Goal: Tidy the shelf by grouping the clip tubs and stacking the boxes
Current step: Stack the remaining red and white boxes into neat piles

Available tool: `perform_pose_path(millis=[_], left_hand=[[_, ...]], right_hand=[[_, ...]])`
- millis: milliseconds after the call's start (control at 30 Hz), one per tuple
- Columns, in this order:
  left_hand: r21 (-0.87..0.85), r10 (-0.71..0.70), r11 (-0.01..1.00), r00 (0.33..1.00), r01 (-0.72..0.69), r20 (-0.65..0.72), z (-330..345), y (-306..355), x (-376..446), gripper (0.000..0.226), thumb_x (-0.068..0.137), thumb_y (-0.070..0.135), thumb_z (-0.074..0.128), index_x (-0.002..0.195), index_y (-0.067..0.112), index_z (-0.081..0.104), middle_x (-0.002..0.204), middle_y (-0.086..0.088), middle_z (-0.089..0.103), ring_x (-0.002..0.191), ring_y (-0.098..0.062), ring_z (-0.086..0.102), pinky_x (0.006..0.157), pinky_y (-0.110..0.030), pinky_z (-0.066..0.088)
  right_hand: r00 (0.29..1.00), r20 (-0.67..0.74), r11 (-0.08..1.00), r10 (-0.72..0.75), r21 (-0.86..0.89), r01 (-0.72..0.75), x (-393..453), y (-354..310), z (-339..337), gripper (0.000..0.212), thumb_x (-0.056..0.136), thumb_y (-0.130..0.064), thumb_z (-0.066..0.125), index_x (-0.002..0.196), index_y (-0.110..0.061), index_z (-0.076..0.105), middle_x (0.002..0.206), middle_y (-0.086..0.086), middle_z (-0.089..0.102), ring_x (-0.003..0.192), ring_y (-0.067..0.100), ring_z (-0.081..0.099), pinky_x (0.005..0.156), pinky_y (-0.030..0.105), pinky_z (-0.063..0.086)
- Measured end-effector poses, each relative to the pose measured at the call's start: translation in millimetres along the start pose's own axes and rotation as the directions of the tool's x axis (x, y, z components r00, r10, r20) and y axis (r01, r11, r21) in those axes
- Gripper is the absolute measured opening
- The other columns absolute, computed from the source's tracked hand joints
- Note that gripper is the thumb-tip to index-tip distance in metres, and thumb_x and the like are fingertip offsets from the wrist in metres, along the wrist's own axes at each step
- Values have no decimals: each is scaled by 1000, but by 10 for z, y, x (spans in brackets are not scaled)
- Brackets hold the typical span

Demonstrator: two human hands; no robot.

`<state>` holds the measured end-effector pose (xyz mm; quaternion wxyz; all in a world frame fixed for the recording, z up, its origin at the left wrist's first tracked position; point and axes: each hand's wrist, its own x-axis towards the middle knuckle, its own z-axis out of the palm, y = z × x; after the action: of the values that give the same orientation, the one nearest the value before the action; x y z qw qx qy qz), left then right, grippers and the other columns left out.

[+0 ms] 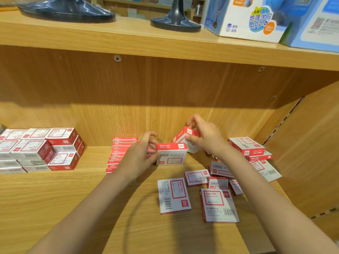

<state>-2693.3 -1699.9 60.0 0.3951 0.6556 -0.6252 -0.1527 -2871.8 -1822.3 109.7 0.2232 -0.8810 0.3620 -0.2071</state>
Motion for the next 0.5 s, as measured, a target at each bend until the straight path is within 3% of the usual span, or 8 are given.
perform_pose_path(millis=[133,200,333,400,500], left_hand=[[-1,13,1000,1000,-13,18,-16,-7,-10,44,80,12,69,111,23,40,94,8,58,87,-6,57,73,-8,40],[13,16,1000,1000,-16,18,-28,0,-8,41,80,13,69,107,24,39,93,9,57,86,-5,56,71,-5,38],[16,16,1000,1000,-17,27,-19,0,-15,40,82,13,67,107,25,39,95,9,57,88,-4,56,72,-4,38],[18,9,1000,999,-10,33,-21,-9,-11,41,82,14,67,109,27,39,97,9,58,90,-3,56,76,-8,41],[4,11,1000,1000,-11,16,8,-3,-2,42,82,11,67,110,26,38,97,8,58,90,-4,57,78,-12,45]], right_hand=[[996,86,996,-30,-86,37,1,-15,102,23,84,-16,65,93,-18,45,95,-5,57,88,16,55,71,25,42],[989,136,989,-56,-130,74,0,11,90,14,87,-18,61,100,-17,54,99,-4,57,95,16,53,76,24,38],[972,235,996,2,-88,19,-121,99,-40,32,88,-11,58,119,-18,54,113,-7,56,105,7,48,92,22,39],[972,223,995,72,-84,-55,-209,186,-111,37,86,-11,61,121,-19,52,109,-11,53,102,5,48,90,21,40],[977,159,987,139,-105,-123,-232,281,-96,29,86,-11,61,113,-21,56,98,-8,56,87,4,51,81,20,43]])
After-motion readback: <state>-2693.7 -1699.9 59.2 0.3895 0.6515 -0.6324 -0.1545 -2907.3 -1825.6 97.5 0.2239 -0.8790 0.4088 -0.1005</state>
